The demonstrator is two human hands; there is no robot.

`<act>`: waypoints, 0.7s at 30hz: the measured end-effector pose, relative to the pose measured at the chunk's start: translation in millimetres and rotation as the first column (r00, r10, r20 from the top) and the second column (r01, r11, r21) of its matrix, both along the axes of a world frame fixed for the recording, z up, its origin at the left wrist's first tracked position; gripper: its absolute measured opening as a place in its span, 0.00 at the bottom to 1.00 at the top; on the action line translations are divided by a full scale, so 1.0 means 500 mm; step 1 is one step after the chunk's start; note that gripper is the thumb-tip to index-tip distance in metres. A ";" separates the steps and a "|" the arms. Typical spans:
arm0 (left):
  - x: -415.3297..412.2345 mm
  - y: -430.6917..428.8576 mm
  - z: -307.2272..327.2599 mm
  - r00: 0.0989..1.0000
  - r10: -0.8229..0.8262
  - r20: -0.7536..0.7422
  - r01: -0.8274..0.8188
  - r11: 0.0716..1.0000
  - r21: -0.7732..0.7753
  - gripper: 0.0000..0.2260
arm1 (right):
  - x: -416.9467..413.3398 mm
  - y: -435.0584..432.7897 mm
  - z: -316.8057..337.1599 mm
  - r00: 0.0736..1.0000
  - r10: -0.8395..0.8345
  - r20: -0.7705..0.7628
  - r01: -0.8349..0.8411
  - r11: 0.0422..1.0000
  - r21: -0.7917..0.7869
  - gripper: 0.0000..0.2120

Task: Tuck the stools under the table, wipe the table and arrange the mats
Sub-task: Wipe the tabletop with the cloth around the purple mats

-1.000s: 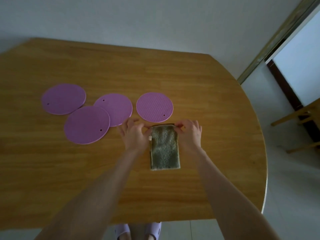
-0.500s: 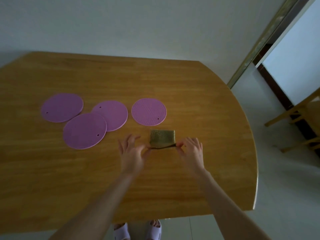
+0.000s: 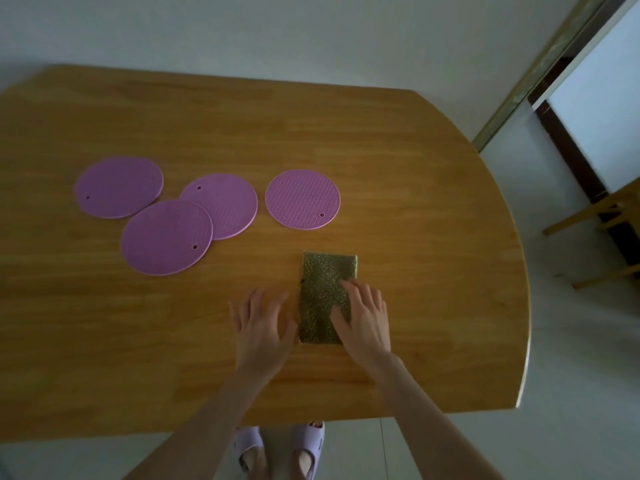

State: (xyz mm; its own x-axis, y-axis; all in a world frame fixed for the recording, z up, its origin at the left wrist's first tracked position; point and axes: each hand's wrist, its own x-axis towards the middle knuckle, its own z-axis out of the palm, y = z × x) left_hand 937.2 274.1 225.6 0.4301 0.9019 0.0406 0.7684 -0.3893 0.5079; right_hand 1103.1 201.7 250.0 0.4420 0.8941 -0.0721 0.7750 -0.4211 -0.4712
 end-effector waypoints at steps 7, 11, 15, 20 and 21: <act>0.018 0.056 -0.026 0.953 0.003 -0.302 -0.009 1.000 -0.018 0.27 | -0.045 0.102 -0.054 0.980 0.105 0.170 -0.075 0.982 -0.176 0.32; 0.019 0.056 -0.042 0.932 0.022 -0.361 -0.040 0.998 -0.043 0.25 | -0.053 0.120 -0.085 0.981 0.074 0.181 -0.034 0.976 -0.216 0.31; 0.019 0.057 -0.047 0.919 0.019 -0.393 -0.041 0.998 -0.049 0.25 | -0.012 0.115 -0.100 0.967 0.064 0.247 -0.009 0.976 -0.220 0.28; 0.022 0.060 -0.054 0.908 0.014 -0.419 -0.045 0.997 -0.064 0.27 | 0.022 0.047 -0.101 0.951 -0.103 0.291 0.158 0.973 -0.171 0.28; 0.020 0.059 -0.057 0.912 0.010 -0.411 -0.037 0.998 -0.059 0.27 | -0.002 0.047 -0.100 0.955 -0.107 0.278 0.156 0.975 -0.161 0.27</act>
State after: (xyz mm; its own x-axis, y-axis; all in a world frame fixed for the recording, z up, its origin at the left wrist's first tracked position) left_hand 947.0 303.4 197.1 0.3749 0.9067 -0.1932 0.9230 -0.3456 0.1694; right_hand 1102.1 225.0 200.2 0.5794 0.8101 -0.0892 0.7938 -0.5858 -0.1634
